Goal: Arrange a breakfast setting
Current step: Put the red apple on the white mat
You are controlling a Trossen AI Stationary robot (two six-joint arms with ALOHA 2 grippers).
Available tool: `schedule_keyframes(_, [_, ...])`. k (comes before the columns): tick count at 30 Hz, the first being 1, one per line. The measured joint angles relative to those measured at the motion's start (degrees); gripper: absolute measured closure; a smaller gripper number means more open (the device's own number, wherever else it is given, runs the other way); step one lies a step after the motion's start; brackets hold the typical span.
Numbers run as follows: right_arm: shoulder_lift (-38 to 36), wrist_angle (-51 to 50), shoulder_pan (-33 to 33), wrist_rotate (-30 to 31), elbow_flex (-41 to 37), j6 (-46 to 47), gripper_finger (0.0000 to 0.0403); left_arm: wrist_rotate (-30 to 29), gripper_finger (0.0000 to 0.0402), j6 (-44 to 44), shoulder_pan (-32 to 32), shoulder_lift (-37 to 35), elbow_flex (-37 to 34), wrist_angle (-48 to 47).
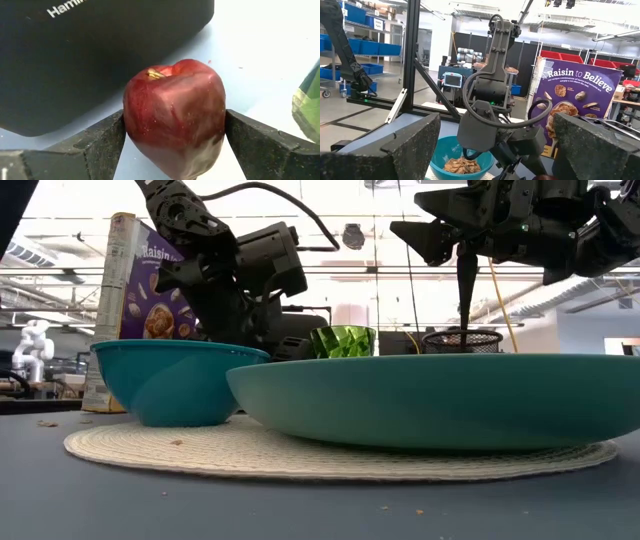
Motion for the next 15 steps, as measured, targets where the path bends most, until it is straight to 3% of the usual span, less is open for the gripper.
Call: schedule_keyframes(15, [0.0, 0.0, 0.0, 0.0, 0.0, 0.0, 0.0023, 4.8, 0.0071, 0.4, 0.0, 0.1, 0.0, 0.1])
